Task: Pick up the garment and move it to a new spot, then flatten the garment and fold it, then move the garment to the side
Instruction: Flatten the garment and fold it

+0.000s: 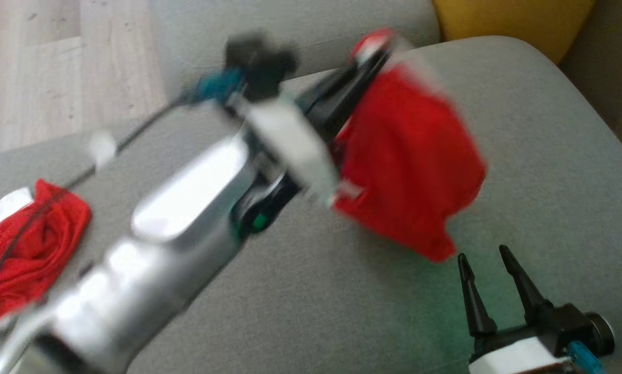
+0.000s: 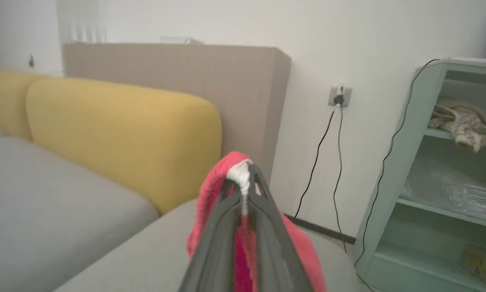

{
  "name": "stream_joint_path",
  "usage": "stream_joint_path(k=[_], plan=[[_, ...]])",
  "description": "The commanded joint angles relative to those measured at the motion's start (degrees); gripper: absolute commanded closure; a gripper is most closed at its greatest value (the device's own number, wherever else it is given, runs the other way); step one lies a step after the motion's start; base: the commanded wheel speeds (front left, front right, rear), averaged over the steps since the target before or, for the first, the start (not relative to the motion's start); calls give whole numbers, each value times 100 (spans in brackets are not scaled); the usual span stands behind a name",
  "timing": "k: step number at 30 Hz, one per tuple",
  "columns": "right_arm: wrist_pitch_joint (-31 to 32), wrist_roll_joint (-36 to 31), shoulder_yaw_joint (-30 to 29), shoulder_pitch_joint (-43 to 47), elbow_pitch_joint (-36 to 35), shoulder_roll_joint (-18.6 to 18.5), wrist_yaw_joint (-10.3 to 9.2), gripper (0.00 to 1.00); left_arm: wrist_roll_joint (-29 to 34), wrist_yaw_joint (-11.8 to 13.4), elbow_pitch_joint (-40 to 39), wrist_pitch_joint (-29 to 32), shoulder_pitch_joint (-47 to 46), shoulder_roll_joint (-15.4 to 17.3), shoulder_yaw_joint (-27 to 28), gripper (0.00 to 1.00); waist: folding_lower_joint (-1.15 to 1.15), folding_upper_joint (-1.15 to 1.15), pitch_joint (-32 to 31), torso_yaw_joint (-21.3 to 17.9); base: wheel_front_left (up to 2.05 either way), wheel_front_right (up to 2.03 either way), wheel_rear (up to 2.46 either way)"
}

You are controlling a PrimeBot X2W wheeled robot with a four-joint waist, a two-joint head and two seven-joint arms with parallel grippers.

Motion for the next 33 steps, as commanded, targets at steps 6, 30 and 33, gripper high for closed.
stream_joint_path(k=[6,30,33], plan=[[-22,95,20,-49,-393,-38,-5,0,-372,102,-139,-238,1967,1075,-166,100,0,0,254,375,0,0,0],[1444,2169,1226,-2197,1631,-1671,-5,0,451,539,278,-1422,2899,1630,-365,100,0,0,746,1356,0,0,0],[1655,2329,1463,-2308,1703,-1819,-5,0,467,524,335,-1443,2879,1570,-382,100,0,0,765,1390,0,0,0]])
